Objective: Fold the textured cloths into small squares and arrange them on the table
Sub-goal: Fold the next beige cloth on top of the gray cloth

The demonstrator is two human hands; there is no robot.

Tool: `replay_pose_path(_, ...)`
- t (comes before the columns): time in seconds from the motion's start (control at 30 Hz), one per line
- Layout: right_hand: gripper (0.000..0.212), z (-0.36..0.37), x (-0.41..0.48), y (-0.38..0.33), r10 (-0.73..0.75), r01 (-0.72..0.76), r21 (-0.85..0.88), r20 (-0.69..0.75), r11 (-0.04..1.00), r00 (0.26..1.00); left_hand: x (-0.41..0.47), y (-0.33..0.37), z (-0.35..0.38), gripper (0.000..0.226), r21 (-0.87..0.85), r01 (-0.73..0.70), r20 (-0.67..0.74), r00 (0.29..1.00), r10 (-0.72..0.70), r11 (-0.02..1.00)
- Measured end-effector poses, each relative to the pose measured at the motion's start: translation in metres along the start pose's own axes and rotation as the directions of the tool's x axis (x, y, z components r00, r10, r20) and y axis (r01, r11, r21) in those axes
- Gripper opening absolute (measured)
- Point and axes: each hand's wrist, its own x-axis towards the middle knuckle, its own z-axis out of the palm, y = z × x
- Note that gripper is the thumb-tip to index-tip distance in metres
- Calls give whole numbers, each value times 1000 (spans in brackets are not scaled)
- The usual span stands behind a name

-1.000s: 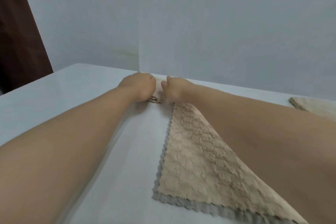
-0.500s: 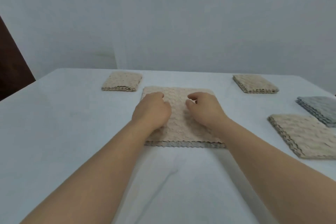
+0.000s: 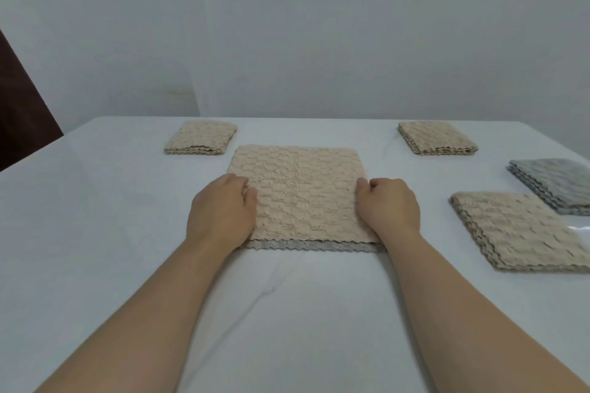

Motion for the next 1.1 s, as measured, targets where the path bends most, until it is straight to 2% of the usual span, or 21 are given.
replay_pose_path(0.17, 33, 1, 1, 1, -54, 55, -48, 21, 997, 998, 3, -4, 8, 33, -2, 9, 33, 999, -9, 1000)
replay_pose_path(0.27, 33, 2, 1, 2, -75, 76, -26, 17, 997, 997, 3, -5, 9, 32, -9, 6, 33, 999, -5, 1000)
replay_pose_path(0.37, 26, 2, 4, 4, -82, 81, 78, 16, 994, 996, 3, -5, 9, 35, -11, -6, 38, 999, 6, 1000)
replay_pose_path(0.47, 30, 1, 3, 5, -80, 78, 171, 4, 982, 997, 2, -4, 8, 34, -12, -20, 27, 999, 21, 1000)
replay_pose_path(0.53, 30, 2, 2, 4, -141, 147, 194, -44, 970, 989, 2, -3, 7, 35, -31, -12, 9, 1000, 13, 999)
replay_pose_path(0.6, 31, 3, 0, 1, -275, 298, 214, -130, 930, 953, 1, -2, 6, 36, -45, -18, -1, 1000, 18, 999)
replay_pose_path(0.7, 31, -2, -9, -8, -449, 516, 323, -263, 793, 854, 0, -1, 6, 38, -70, -45, -11, 999, 44, 997)
replay_pose_path(0.77, 34, -6, -18, -16, -531, 617, 305, -323, 726, 784, 0, 0, 5, 39, -97, -61, -30, 998, 59, 993)
replay_pose_path(1.0, 46, -10, -62, -45, -630, 778, 309, -461, 546, 625, -1, 0, 1, 57, -175, -142, -120, 985, 122, 974)
replay_pose_path(1.1, 52, -14, -70, -50, -690, 822, 270, -448, 502, 569, 1, -5, 3, 69, -141, -178, -90, 982, 166, 974)
